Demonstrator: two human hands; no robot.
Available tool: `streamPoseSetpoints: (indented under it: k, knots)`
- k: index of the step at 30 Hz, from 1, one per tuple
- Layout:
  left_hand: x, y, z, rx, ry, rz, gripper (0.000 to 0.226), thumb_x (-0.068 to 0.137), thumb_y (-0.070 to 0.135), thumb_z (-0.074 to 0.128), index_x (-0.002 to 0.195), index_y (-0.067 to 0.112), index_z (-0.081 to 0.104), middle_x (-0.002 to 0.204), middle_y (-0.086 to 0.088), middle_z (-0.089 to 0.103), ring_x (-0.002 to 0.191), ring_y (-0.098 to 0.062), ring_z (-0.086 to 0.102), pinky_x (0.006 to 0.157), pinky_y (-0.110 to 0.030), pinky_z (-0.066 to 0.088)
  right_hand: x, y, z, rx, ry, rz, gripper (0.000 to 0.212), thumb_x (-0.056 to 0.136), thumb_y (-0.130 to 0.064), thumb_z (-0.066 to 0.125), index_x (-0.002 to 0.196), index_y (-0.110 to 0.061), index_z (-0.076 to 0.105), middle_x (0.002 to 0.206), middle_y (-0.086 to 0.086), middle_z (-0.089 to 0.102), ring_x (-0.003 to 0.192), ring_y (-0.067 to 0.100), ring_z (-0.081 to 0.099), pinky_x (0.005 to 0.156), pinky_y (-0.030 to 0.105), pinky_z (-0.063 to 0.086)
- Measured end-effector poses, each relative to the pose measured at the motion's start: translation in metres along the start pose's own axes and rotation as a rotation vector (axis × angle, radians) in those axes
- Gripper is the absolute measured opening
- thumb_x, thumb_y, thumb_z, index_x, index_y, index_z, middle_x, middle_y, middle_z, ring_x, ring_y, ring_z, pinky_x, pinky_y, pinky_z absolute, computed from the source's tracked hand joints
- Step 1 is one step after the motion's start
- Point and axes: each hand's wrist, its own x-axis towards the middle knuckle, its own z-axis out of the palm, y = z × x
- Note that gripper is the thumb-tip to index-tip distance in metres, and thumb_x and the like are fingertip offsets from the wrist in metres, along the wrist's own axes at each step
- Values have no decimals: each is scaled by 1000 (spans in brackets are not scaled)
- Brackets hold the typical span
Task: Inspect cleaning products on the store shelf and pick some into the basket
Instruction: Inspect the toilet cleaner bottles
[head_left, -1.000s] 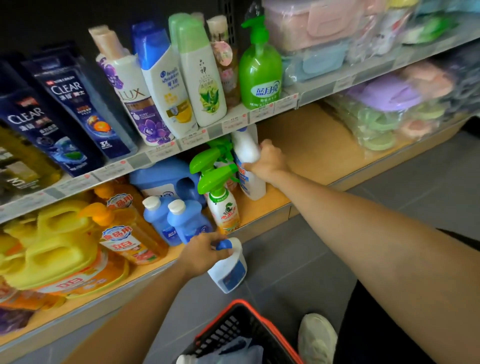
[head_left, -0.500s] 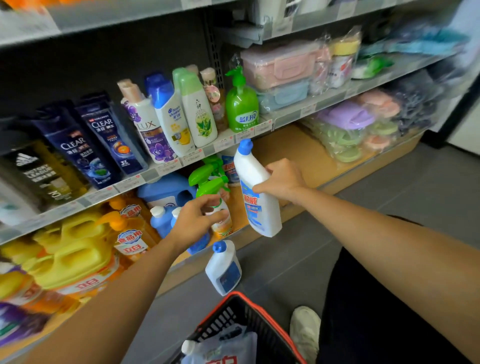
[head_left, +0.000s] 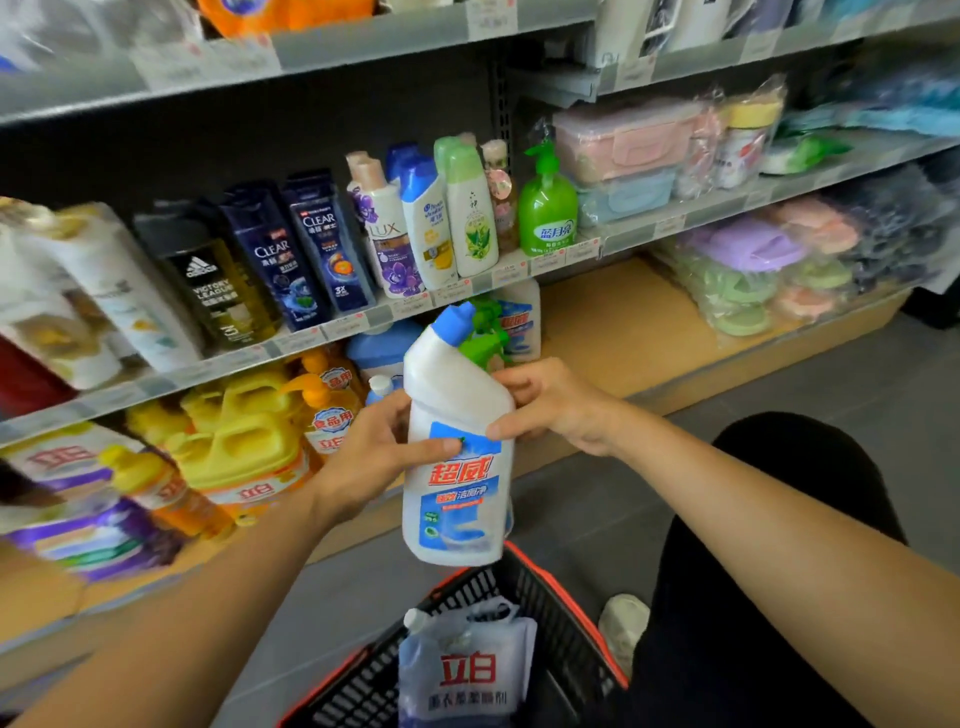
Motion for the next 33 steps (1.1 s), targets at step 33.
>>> streamPoseSetpoints:
  k: [33]
  knots:
    - [-61, -56, -33, 295, 86, 134, 51, 70, 13, 92, 116, 5, 72, 109, -1, 78, 99, -21, 76, 84, -43, 63, 5, 2, 85, -506, 129, -512, 23, 98, -24, 57, 114, -8, 61, 97, -6, 57, 78, -1, 52, 68, 14, 40]
